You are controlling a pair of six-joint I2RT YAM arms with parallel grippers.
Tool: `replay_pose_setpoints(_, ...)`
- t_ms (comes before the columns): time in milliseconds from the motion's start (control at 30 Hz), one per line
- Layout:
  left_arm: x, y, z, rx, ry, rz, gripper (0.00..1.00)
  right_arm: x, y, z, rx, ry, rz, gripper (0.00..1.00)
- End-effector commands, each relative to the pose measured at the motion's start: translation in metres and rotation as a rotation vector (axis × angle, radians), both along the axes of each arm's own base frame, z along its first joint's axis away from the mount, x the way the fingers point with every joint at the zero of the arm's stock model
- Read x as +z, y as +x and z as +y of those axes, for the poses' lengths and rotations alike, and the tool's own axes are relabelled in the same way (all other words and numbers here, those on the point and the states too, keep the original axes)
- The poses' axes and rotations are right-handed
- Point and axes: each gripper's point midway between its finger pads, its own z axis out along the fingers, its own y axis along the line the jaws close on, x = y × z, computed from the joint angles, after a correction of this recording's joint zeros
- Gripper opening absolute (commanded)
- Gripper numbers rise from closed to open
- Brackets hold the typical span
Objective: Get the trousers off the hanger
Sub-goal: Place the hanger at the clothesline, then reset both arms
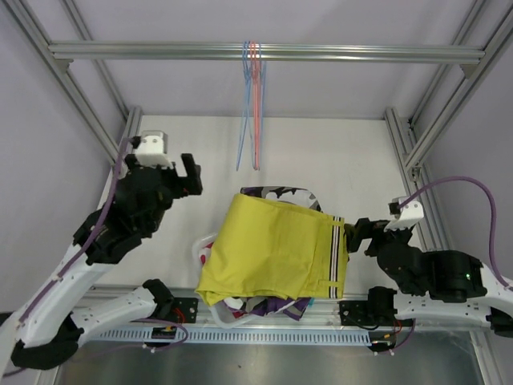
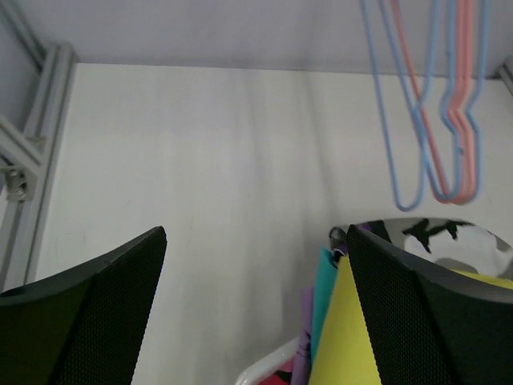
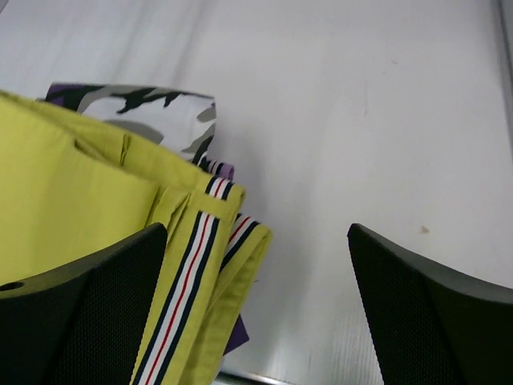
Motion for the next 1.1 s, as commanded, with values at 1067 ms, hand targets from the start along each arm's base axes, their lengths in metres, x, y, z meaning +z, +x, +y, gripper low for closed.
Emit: replay_pose_setpoints(1067, -0.013, -0.003, 0.13, 0.459, -0.257, -0.212, 0.99, 0.122, 0.133, -0.131, -0.801, -0.101, -0.123, 0.99)
